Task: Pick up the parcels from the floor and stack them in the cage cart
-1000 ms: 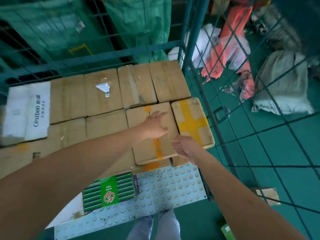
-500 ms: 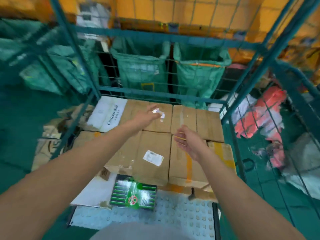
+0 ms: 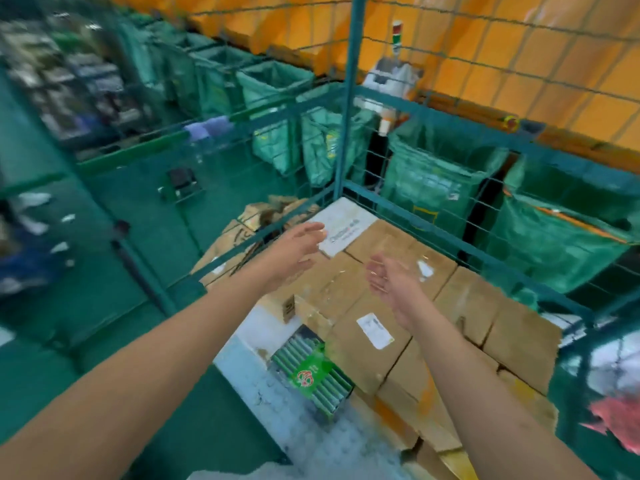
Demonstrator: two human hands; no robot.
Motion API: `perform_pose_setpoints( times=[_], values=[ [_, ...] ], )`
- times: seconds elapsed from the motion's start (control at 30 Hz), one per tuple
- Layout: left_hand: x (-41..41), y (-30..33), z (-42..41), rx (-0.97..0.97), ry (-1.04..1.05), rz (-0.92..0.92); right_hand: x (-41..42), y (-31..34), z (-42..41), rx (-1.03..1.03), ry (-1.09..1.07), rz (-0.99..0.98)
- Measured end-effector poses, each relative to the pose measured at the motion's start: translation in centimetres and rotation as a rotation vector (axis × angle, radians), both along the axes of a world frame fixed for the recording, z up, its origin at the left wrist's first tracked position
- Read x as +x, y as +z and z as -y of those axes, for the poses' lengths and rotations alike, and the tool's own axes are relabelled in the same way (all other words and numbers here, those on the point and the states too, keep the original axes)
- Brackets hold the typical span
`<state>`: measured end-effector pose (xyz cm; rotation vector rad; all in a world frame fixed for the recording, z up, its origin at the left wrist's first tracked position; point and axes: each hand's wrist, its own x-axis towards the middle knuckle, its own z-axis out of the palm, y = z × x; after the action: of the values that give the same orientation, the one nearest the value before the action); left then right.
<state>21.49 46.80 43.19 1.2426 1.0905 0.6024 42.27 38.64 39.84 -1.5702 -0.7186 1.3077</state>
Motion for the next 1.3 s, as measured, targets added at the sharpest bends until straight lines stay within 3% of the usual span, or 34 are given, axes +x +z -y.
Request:
perform_pose_setpoints(
  times=[0.37, 0.7, 1.3],
  values=[
    [-13.0, -3.2, 10.0, -0.069, 0.363, 0.003, -10.7, -2.3, 1.5, -0.103, 0.331, 0.016],
    [-24.3, -4.6, 13.9, -0.111, 0.603, 0.021, -22.7, -3.8, 0.4, -0.145, 0.629, 0.071],
    [-52.8, -9.3, 21.4, -0.217, 1.02, 0.032, -55.3, -6.2, -1.2, -0.195, 1.112, 0.214]
  ],
)
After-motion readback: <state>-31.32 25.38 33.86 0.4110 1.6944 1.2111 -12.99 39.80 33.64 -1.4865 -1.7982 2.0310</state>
